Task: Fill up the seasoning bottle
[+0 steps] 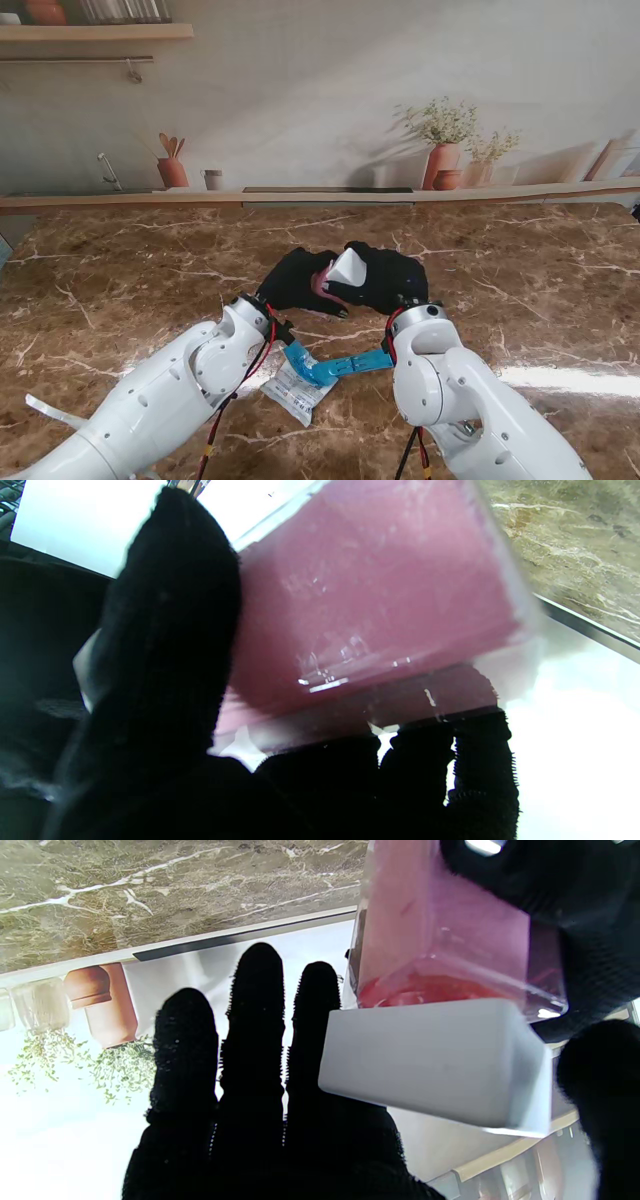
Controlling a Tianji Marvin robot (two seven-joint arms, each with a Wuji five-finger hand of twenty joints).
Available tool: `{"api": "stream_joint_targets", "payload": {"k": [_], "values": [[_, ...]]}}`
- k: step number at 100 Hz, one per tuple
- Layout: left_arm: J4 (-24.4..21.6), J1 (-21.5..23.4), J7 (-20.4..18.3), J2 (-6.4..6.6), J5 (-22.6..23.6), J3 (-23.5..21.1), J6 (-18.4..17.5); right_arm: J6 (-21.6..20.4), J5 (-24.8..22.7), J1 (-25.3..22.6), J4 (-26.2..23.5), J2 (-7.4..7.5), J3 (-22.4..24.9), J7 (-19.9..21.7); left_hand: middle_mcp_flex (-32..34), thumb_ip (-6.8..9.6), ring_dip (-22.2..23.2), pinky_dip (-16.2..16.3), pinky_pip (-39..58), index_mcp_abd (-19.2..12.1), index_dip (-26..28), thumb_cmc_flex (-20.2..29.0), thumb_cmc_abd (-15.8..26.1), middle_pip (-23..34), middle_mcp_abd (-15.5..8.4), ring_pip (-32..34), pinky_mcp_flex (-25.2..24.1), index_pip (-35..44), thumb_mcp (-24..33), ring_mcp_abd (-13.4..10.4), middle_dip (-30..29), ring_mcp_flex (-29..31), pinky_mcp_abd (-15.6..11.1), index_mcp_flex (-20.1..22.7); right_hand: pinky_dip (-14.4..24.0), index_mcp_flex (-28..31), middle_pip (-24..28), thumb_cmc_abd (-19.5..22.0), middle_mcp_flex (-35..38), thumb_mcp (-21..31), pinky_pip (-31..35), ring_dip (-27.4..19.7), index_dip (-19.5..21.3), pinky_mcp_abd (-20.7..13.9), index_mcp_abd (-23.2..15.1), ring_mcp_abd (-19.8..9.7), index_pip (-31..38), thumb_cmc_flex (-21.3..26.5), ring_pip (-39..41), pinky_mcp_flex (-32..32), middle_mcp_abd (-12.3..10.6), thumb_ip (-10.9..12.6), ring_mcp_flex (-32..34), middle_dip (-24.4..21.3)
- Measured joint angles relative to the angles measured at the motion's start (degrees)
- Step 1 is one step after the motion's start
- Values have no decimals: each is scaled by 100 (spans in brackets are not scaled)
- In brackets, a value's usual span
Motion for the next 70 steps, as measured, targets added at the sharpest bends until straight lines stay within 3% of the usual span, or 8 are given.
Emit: {"api": "stream_joint_targets", "payload": {"k": [30, 50, 70], "values": [[-16, 35, 69, -38, -38, -2, 51, -58, -406, -178, -200, 34, 111, 54, 0, 0, 1, 0, 0, 0, 1, 0, 0, 0, 0, 0, 0, 1, 0, 0, 1, 0, 0, 0, -63, -244, -360, 261, -419, 40, -381, -154, -85, -36, -12, 6, -141, -323, -570, -211, -10, 1, -223, -160], [-50, 65, 94, -40, -21, -22, 71, -278, -367, -289, -300, 31, 312, -56, 0, 0, 1, 0, 0, 0, 1, 0, 0, 0, 0, 0, 0, 1, 0, 0, 1, 0, 0, 0, -178, -512, -1193, 400, -1321, 37, -1254, -780, -85, 152, -94, 281, -225, -323, -1929, -658, 68, 1, -983, -749], [-95, 91, 91, -35, -3, -51, 74, -609, -668, -557, -612, 30, 759, 56, 0, 0, 1, 0, 0, 0, 2, 0, 0, -1, 0, 0, 0, 2, 0, 0, 1, 0, 0, 0, -183, -608, -1415, 434, -1820, -80, -1749, -849, -6, 167, -96, 186, -281, -211, -2203, -1068, 103, 1, -1542, -858]]}}
